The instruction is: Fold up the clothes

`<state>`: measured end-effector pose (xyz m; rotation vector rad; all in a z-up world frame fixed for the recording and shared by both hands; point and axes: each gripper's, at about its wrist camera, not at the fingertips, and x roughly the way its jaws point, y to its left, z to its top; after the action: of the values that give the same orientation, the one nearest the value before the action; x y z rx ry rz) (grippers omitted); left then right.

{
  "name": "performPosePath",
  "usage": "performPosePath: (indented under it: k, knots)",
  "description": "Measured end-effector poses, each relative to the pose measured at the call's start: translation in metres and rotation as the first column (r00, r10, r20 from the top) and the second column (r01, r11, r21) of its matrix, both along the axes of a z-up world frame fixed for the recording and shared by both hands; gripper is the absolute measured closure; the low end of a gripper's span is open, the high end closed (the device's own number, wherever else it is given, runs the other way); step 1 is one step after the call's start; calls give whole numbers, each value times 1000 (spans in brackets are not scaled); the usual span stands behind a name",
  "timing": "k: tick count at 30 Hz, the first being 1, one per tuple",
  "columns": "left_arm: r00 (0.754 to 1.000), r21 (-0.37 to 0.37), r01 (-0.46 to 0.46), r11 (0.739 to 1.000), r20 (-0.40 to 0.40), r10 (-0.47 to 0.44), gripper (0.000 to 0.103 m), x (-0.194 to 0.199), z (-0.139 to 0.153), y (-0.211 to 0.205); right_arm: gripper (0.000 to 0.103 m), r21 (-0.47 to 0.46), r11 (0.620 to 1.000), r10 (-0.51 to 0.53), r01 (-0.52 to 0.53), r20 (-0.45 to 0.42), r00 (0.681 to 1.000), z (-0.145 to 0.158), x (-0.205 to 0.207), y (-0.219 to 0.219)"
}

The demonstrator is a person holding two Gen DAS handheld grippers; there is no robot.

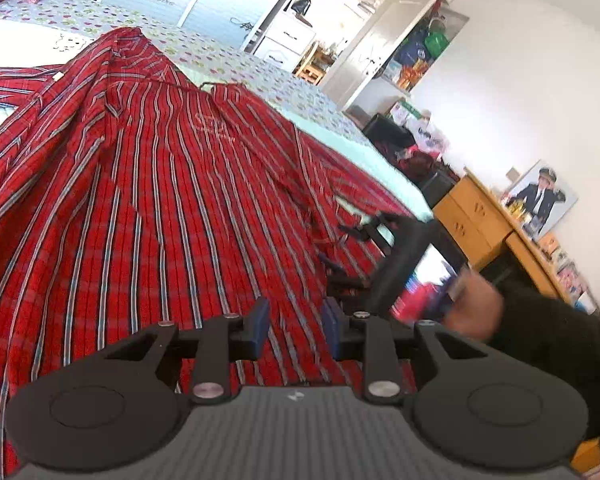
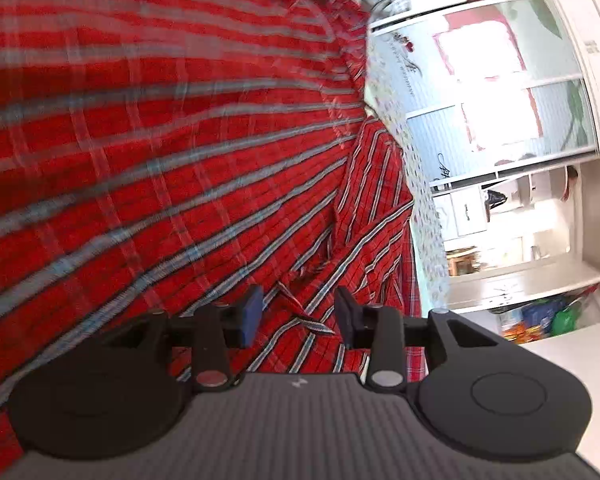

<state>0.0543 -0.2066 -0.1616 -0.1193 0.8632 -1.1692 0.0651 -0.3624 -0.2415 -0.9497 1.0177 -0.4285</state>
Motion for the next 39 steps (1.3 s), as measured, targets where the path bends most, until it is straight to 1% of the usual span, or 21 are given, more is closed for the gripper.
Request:
performPosePath:
  k: [2,3,4,6,8,11,12,14,21,23,24,28,30,31,32,33,34,39]
  knots:
    - [1000,26,-1,1000,23,0,70,-4,-4,0,67,-5,1000,-21,21,-34,999,-8,8,-9]
    - [1000,31,0,1000,22,-1,69,-4,-7,2,84,-7,999,-31,31,-49,998,-12,12,-13]
    - [1000,32,2,999,14,-2,69,-3,-10,4,96,14,999,-32,32,-20,999,-3,13,-11]
    - [1000,32,2,999,5,-2,69,-2,-14,6,97,56,998,-35,33,39,999,14,14,-6]
    - [1000,36,-5,999,15,5,68,-2,-14,11,97,98,995,-41,31,98,994,30,15,-1]
    - [1000,35,-26,999,19,25,68,-4,-11,19,99,161,987,-53,22,187,981,56,16,6]
    - [999,36,-34,999,19,33,68,-4,-10,22,99,212,977,-40,-15,255,966,74,19,12]
    - [998,42,-53,998,24,52,68,-5,-7,29,99,262,964,-52,-47,357,933,102,28,23]
    - [996,48,-91,995,4,91,64,-20,-1,52,99,410,906,-90,-106,431,898,128,52,61]
    - [995,57,-95,994,-2,96,64,-25,-2,53,99,450,884,-103,-126,450,887,135,59,72]
    - [995,63,-98,993,-6,98,64,-28,-2,54,103,469,873,-110,-135,459,881,139,63,77]
    - [994,58,-107,993,16,106,64,-39,10,59,102,541,822,-141,-176,493,858,154,76,98]
    - [994,45,-109,993,25,108,64,-43,16,66,102,561,815,-182,-145,485,855,147,35,98]
    - [994,40,-105,994,29,104,63,-45,17,69,95,571,811,-202,-130,481,853,144,14,98]
    - [995,35,-100,994,33,99,63,-47,19,72,88,581,806,-222,-115,476,851,141,-7,98]
    - [995,33,-96,995,35,95,63,-49,19,74,72,591,801,-242,-99,471,848,138,-27,98]
    - [995,30,-96,995,35,95,63,-51,19,76,63,600,795,-262,-84,466,845,135,-48,98]
    - [995,6,-94,996,26,93,62,-59,18,81,62,647,763,-360,-10,437,824,119,-152,98]
